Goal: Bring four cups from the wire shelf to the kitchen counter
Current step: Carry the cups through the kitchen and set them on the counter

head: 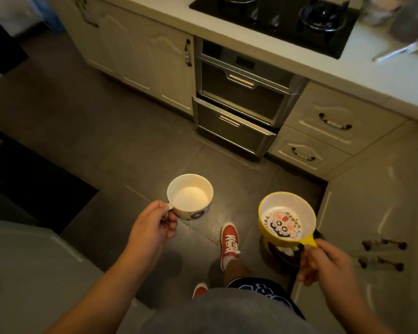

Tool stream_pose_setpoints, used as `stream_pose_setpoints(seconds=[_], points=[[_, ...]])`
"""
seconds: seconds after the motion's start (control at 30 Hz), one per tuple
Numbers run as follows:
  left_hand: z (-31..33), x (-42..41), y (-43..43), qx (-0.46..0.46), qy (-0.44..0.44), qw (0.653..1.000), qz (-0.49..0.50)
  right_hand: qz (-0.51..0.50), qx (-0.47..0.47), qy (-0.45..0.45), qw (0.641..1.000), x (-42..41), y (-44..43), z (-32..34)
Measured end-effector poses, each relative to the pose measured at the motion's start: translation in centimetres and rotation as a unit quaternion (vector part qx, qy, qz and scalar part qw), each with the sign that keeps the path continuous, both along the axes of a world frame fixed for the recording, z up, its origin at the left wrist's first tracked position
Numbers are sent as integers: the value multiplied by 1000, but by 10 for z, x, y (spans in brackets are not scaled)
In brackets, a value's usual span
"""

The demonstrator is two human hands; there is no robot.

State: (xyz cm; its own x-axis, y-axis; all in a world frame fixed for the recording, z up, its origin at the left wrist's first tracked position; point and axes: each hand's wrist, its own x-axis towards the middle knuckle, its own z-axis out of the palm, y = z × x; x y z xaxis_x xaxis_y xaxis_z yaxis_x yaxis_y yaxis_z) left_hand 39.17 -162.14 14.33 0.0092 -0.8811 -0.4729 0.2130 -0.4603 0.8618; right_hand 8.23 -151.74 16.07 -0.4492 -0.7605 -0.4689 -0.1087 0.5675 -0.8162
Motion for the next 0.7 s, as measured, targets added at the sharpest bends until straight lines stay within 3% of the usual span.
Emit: stream_pose_setpoints(seconds=[0.2, 0.33, 0.7], points=[[2, -18, -100, 9, 22, 999, 31, 49, 0, -26, 998, -25, -127, -12], [6, -8, -140, 46, 30, 992, 111, 127, -5, -48, 991, -17, -217, -10], [3, 99, -205, 49, -31, 958, 282, 339, -37, -72, 937, 129, -437, -8]])
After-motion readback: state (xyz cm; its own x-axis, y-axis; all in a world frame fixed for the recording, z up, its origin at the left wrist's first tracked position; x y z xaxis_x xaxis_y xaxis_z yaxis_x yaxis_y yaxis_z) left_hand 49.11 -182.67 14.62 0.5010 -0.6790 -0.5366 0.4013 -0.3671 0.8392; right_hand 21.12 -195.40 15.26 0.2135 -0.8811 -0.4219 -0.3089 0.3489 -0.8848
